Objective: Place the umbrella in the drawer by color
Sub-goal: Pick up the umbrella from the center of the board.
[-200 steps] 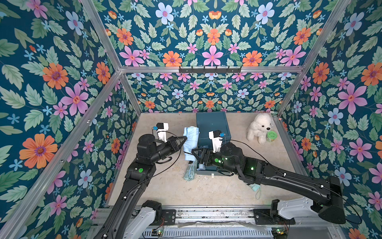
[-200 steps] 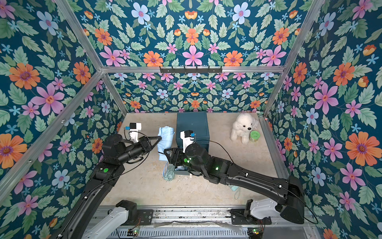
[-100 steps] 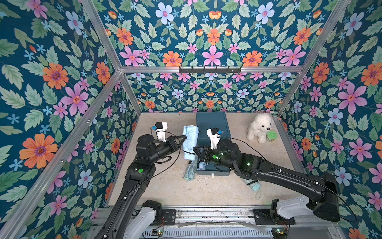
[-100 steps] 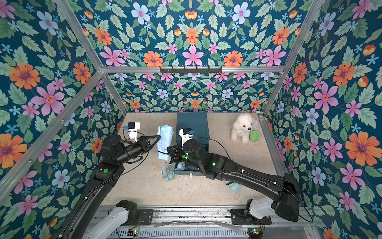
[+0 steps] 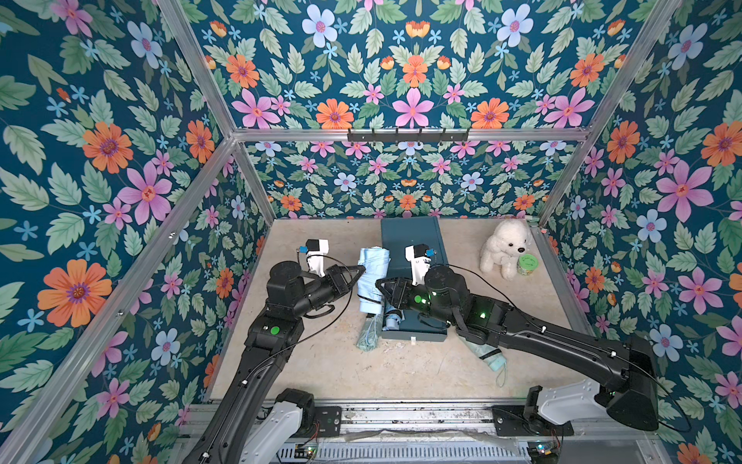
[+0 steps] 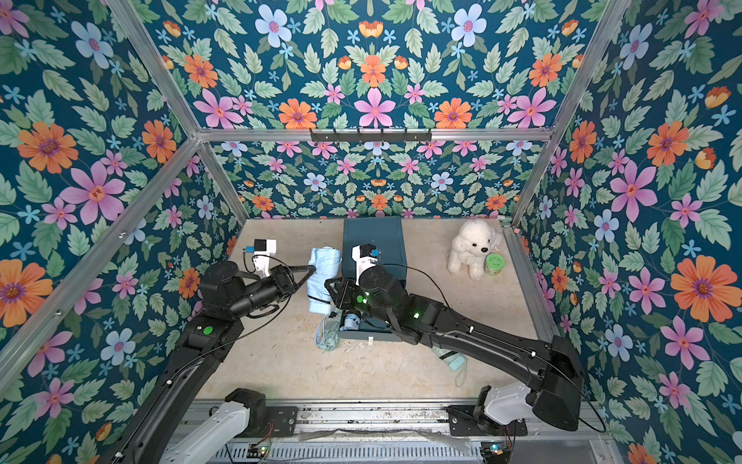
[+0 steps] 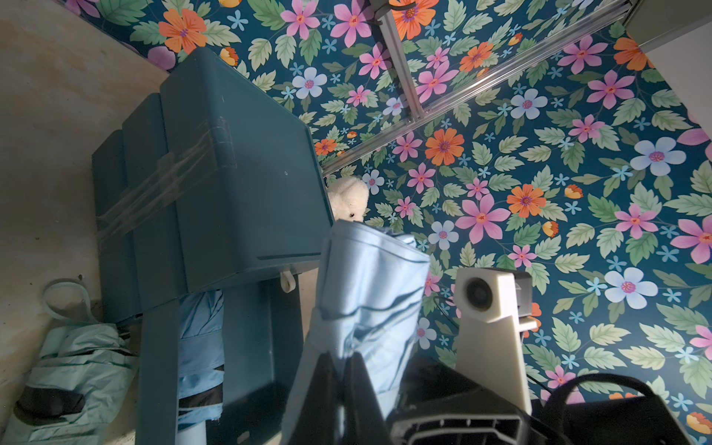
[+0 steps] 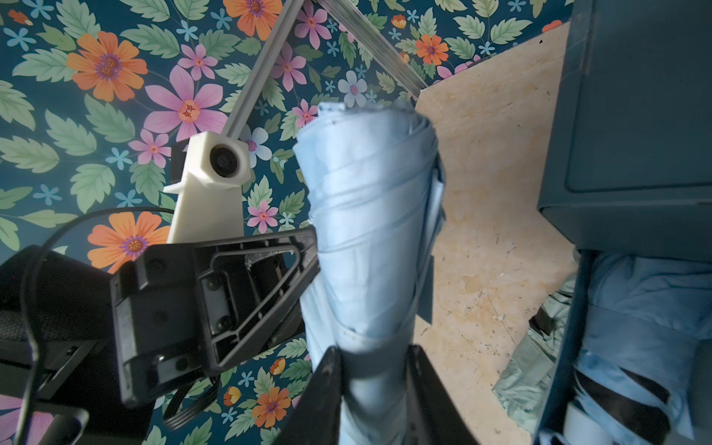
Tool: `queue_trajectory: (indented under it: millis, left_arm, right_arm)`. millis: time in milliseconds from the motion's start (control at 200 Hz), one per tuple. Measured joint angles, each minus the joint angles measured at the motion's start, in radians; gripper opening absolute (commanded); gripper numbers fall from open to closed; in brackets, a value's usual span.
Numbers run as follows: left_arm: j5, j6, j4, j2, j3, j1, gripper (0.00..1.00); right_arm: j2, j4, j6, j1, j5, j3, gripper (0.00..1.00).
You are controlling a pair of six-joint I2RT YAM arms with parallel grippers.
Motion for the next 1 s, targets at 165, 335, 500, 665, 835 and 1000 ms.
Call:
queue_trajectory:
  millis: [165,335,500,665,835,1000]
  left_arm:
    - [-0.017,-0.005,0.017,0.011,-0.012,0.003,0.0]
    - [-0.017,-0.008,0.029,0.019,-0.013,0.003,0.0]
    - [-0.013,-0.007,0.042,0.031,-0.014,0.002,0.42]
    - [-0.016,0.007,0.042,0.047,-0.003,0.0,0.58]
    - [-0.056,0.043,0.042,0.097,0.015,0.0,0.59]
    - [-0.087,0.066,0.054,0.166,0.019,0.001,0.58]
  right_arm:
    - [0.011,-0.001,0.002,-0.007,-0.019,0.002,0.0]
    - [0.011,0.001,0.005,-0.014,-0.031,0.001,0.0]
    - [-0.002,0.018,0.01,-0.016,-0.028,-0.019,0.0]
    - [-0.051,0.006,0.012,-0.012,0.0,-0.058,0.0]
    - [-0.136,-0.006,-0.013,-0.021,0.11,-0.132,0.0]
    - [-0.217,-0.024,0.028,-0.083,0.132,-0.238,0.0]
